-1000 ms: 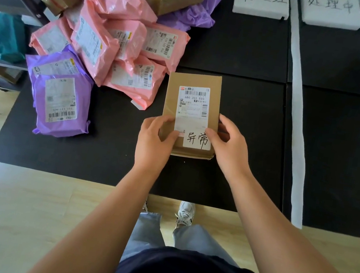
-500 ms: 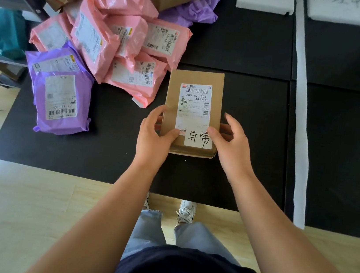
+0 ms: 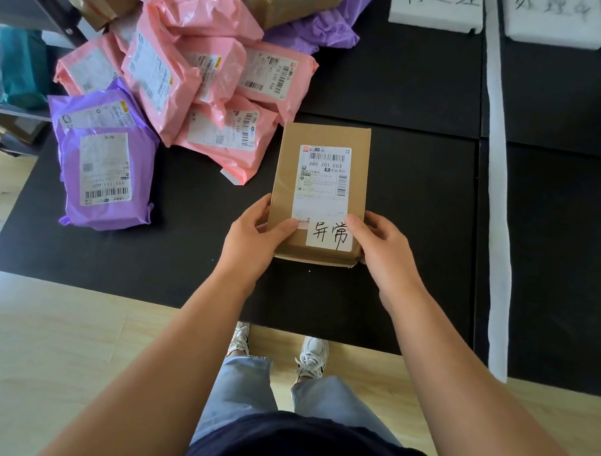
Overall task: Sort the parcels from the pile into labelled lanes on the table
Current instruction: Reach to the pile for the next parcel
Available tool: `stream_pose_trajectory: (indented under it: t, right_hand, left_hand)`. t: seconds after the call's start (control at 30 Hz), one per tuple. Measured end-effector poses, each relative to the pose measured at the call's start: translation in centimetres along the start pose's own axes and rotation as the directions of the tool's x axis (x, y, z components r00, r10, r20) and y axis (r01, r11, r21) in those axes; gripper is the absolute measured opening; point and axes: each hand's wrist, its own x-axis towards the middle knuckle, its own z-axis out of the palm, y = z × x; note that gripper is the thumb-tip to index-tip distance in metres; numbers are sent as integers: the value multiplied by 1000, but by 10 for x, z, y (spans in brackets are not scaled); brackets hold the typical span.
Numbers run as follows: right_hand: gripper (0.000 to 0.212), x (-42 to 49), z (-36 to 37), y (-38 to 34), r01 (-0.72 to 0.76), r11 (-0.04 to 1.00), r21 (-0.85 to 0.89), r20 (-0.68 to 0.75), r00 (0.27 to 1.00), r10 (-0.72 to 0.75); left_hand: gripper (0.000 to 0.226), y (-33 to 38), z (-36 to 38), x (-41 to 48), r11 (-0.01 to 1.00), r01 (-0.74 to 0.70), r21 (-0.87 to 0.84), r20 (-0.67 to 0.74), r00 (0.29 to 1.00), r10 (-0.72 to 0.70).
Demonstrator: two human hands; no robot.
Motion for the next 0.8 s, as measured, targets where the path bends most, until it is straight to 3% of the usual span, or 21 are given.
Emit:
stream_pose_trajectory:
  t: [0.13, 0.47, 0.63, 0.8]
  right_hand:
    - [50, -5, -4, -6, 36, 998, -43, -36, 999, -37]
    - [39, -17, -14, -28, 69, 998, 15, -88, 994, -68]
    - [55, -17, -24, -47, 57, 998, -26, -143, 988, -60]
    - [68, -17, -29, -55, 39, 992, -118, -164, 985, -59]
  left_hand:
    - [60, 10, 0, -5, 1000, 5, -8, -7, 1000, -5]
    - [23, 54, -8, -25, 997, -55, -62, -3, 998, 55]
    - [53, 62, -7, -28, 1000, 20, -17, -3, 1000, -20]
    - [40, 74, -8, -29, 995, 88, -46, -53, 994, -90]
